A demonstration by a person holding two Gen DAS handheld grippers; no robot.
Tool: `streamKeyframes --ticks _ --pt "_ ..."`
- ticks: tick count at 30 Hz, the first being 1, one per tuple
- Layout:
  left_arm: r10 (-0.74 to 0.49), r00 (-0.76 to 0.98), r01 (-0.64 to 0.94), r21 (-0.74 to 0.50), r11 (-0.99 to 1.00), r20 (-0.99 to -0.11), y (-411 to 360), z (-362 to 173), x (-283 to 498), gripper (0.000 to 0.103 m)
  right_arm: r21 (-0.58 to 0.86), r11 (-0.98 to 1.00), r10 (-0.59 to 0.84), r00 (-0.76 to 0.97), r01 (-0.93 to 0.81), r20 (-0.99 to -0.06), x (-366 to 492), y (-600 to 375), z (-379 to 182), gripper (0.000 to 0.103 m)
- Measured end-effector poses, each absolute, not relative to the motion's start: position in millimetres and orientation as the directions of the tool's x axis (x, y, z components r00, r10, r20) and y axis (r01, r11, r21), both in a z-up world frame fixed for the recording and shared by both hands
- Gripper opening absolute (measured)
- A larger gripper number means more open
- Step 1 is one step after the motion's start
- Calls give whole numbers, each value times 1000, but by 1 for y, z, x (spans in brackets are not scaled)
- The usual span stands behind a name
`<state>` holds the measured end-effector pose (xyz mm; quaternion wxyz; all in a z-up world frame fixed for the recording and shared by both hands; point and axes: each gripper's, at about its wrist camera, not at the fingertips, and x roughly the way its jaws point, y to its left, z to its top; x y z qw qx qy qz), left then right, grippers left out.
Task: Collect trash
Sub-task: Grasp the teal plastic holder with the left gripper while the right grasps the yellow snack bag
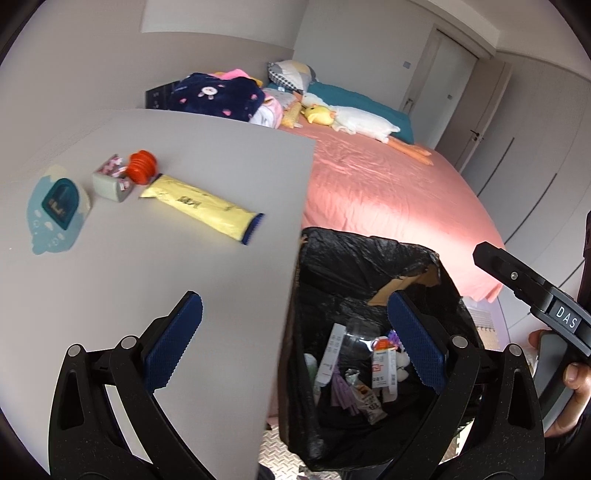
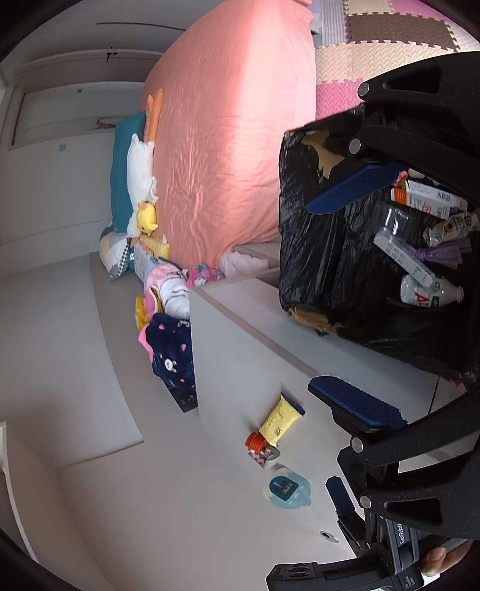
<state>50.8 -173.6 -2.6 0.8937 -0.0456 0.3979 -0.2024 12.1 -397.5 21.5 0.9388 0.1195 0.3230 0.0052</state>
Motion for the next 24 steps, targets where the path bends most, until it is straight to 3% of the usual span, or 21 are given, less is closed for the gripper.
streamKeyframes --ticks 24 --pt "-229 669 87 -232 969 -707 -47 -15 81 96 221 961 272 696 -165 -664 81 -285 0 89"
